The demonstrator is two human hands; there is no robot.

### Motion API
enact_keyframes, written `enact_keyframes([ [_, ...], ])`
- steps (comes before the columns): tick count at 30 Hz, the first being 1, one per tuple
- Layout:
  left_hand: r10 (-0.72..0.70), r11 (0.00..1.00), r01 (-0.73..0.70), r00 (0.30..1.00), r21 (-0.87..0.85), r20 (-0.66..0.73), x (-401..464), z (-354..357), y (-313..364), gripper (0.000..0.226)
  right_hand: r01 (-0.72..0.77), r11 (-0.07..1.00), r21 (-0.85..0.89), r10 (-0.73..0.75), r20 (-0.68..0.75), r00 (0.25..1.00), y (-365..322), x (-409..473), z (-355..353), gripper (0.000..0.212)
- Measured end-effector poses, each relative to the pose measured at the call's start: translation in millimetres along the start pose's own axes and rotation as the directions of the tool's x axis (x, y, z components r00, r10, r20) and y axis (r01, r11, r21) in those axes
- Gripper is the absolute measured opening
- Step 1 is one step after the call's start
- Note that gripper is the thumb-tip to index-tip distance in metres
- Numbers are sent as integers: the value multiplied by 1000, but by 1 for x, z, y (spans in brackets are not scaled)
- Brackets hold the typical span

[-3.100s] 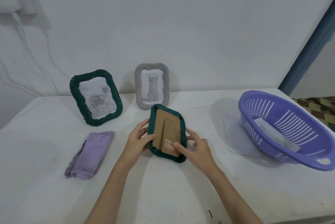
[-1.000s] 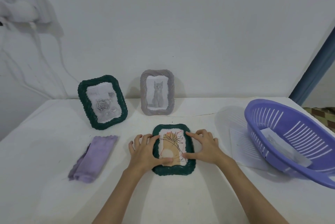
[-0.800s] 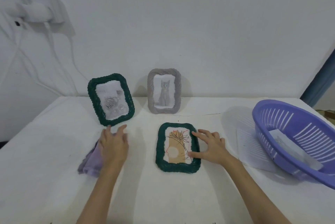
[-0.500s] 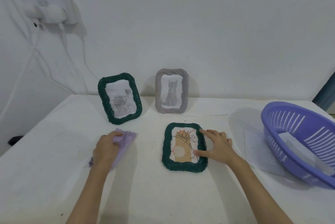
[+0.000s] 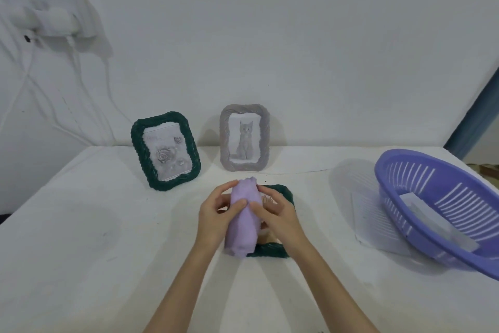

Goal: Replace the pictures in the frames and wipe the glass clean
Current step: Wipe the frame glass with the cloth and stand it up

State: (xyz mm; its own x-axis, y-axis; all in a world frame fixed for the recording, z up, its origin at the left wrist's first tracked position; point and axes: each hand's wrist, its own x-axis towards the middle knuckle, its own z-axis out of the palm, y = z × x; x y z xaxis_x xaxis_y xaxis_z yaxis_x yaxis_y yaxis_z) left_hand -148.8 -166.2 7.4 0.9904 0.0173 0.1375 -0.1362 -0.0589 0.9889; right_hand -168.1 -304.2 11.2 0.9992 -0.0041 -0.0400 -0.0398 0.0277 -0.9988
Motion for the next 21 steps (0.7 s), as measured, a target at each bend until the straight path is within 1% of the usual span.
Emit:
enact_keyframes([
  [2,11,999,-12,1000,48,26,5,5,-5,26,-39,999,-3,39,13,999,4,-2,-7,35],
  [4,-19,994,17,1000,105,18,10,7,-11,18,-35,994,-107,31,-43,999,5,1,-18,33],
  [6,-49,982,42,998,182,36,15,3,-18,24,-40,970,-240,13,-115,993,2,6,-30,35],
  [8,-92,963,61,990,262,110,17,-3,-26,34,-61,921,-385,1,-153,988,0,13,-40,38],
  [9,-112,952,62,982,300,153,17,-5,-30,38,-63,881,-469,-8,-147,989,0,17,-42,38],
  [11,-111,909,14,971,416,210,18,-7,-38,48,-78,778,-624,9,-112,994,4,24,-39,38],
  [13,-106,815,-63,961,577,254,18,-7,-42,59,-81,670,-738,27,-84,996,13,26,-32,39],
  [14,-128,767,-87,950,635,284,18,-7,-43,69,-100,636,-765,41,-96,995,16,23,-28,39],
  [15,-167,734,-99,933,672,320,18,-7,-43,83,-118,590,-799,-3,-148,989,19,20,-25,40],
  [16,-206,712,-113,910,693,361,18,-8,-43,100,-102,457,-883,-131,-180,975,23,19,-22,43],
  [17,-231,688,-143,886,712,402,19,-9,-44,117,-76,371,-926,-263,-183,947,29,18,-19,46],
  [18,-244,658,-188,863,730,442,19,-10,-44,131,-62,279,-958,-359,-164,919,35,14,-18,42],
  [19,-250,626,-232,844,745,474,19,-11,-46,143,-66,254,-965,-376,-161,912,36,10,-14,32],
  [20,-252,602,-270,829,752,500,19,-11,-47,149,-72,226,-971,-376,-155,914,39,7,-10,25],
  [21,-246,583,-298,822,756,513,20,-11,-48,149,-80,187,-979,-366,-146,919,45,4,-9,26],
])
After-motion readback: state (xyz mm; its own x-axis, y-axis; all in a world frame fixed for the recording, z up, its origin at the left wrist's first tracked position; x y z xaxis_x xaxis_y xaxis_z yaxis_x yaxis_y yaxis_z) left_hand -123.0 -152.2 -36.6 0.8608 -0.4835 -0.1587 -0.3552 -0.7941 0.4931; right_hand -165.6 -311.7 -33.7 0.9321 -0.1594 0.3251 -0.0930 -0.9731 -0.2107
